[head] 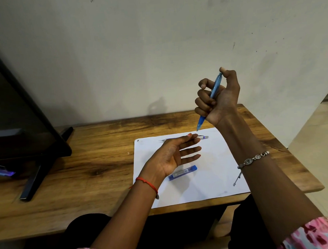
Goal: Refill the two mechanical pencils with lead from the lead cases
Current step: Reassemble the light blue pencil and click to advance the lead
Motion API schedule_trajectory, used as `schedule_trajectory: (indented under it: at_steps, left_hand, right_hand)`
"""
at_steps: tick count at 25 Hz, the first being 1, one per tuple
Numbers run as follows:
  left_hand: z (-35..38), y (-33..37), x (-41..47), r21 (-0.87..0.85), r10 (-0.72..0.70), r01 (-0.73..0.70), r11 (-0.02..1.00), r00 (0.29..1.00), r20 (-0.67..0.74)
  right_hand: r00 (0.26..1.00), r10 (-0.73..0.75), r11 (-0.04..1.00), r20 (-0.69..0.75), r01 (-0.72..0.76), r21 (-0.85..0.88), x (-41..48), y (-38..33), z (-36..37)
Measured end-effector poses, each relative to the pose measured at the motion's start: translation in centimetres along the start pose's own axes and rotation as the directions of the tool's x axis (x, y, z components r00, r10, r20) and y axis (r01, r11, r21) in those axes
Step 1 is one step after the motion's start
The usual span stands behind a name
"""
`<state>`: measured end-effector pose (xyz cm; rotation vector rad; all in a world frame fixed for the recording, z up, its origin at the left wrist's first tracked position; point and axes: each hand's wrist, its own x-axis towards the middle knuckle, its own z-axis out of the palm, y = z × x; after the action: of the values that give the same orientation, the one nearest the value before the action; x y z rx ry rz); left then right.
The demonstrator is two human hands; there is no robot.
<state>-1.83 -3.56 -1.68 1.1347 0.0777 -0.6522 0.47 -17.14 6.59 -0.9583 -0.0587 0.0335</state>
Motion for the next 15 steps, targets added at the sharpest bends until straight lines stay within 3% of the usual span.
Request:
schedule_trajectory:
  at_steps: [15]
  left_hand:
    - [-0.04, 0.14, -0.08, 0.004, 0.0, 0.0, 1.0, 1.0, 0.004]
  right_hand:
    - [1.0, -0.002, 1.0, -0.006, 0.002, -0.012, -0.02, 0.05, 0.12]
